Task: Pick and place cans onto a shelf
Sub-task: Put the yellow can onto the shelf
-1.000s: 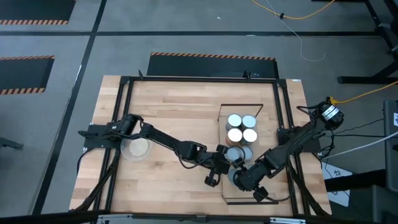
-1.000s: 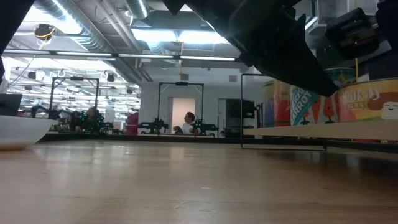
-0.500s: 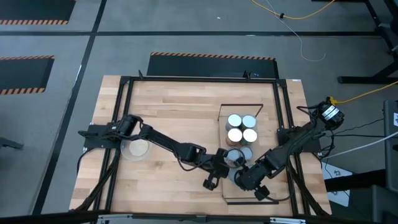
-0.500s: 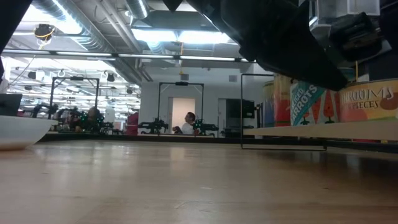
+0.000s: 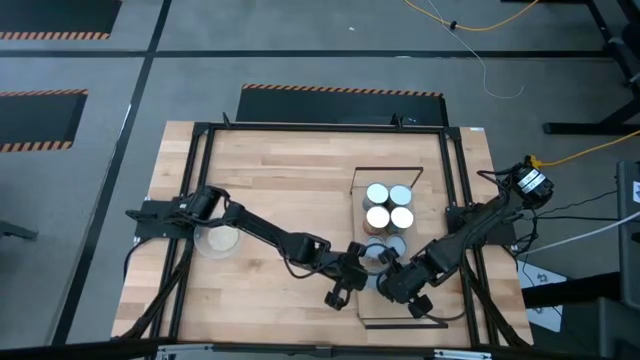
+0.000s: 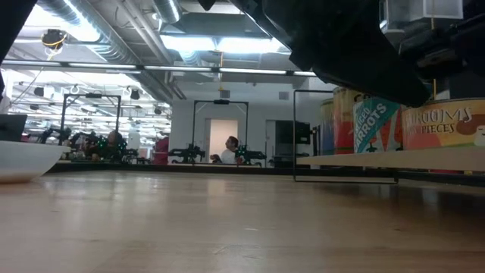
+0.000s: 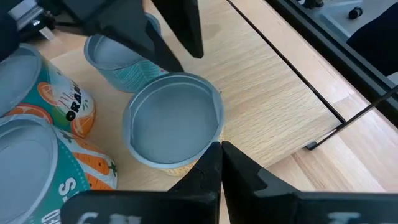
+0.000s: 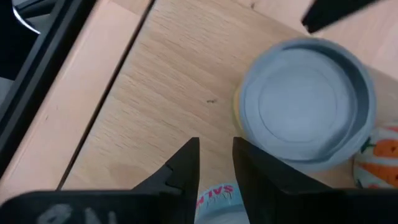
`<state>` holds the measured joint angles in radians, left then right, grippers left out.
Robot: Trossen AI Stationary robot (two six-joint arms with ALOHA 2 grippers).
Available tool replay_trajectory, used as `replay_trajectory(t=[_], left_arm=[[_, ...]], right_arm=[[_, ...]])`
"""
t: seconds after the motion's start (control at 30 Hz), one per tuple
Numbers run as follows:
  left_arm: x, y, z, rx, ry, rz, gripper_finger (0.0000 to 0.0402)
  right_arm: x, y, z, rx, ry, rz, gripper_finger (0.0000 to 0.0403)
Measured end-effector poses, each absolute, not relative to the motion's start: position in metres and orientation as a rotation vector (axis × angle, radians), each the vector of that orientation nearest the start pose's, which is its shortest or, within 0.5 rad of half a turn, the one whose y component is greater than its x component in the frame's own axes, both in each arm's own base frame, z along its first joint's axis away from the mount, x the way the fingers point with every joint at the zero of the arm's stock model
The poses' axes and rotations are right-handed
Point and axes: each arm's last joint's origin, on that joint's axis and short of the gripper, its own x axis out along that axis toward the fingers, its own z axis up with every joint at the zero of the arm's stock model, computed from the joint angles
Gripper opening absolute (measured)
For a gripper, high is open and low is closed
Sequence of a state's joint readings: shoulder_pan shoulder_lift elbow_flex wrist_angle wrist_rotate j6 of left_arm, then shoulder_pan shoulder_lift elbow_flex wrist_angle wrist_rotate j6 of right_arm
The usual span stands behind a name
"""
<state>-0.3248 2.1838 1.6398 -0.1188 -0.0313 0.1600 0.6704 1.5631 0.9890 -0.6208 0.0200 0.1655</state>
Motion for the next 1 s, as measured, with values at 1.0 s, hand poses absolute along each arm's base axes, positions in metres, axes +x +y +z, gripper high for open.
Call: replay_trajectory(t=[1.0], left_arm=[[0.4649,-0.1450,0.1861,0.323,0.640,-0.094,0.0000]], right_arm=[[0.2320,0.1841,0.1971,-0.281,1.128,0.532,0.0101]])
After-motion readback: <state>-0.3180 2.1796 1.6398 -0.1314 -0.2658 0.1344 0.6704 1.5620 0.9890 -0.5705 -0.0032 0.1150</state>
